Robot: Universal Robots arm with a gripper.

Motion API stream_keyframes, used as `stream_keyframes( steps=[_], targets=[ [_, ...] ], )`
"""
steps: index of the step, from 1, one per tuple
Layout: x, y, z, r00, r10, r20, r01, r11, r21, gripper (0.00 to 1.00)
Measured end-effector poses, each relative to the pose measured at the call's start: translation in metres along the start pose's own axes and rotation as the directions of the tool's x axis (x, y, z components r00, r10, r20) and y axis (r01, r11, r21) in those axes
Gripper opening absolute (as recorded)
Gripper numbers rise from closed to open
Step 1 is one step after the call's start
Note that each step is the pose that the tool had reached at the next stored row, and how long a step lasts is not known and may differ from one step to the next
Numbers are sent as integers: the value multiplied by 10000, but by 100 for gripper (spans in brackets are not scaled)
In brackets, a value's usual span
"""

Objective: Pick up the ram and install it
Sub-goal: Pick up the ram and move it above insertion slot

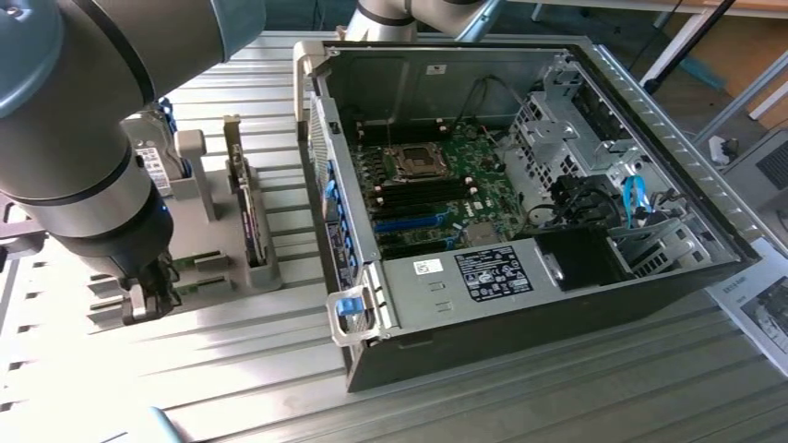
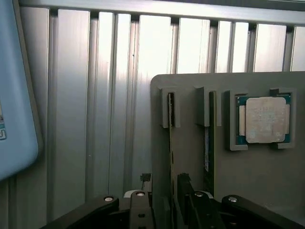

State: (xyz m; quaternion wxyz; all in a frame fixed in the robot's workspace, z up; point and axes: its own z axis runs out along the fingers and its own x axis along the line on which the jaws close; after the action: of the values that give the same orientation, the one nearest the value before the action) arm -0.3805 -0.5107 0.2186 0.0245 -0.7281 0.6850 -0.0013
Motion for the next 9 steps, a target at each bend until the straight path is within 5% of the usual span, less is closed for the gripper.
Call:
stream_keyframes(
  steps=[9],
  targets=[
    [-65,40,83,9993,-370,14,370,9993,-11,35]
  ],
)
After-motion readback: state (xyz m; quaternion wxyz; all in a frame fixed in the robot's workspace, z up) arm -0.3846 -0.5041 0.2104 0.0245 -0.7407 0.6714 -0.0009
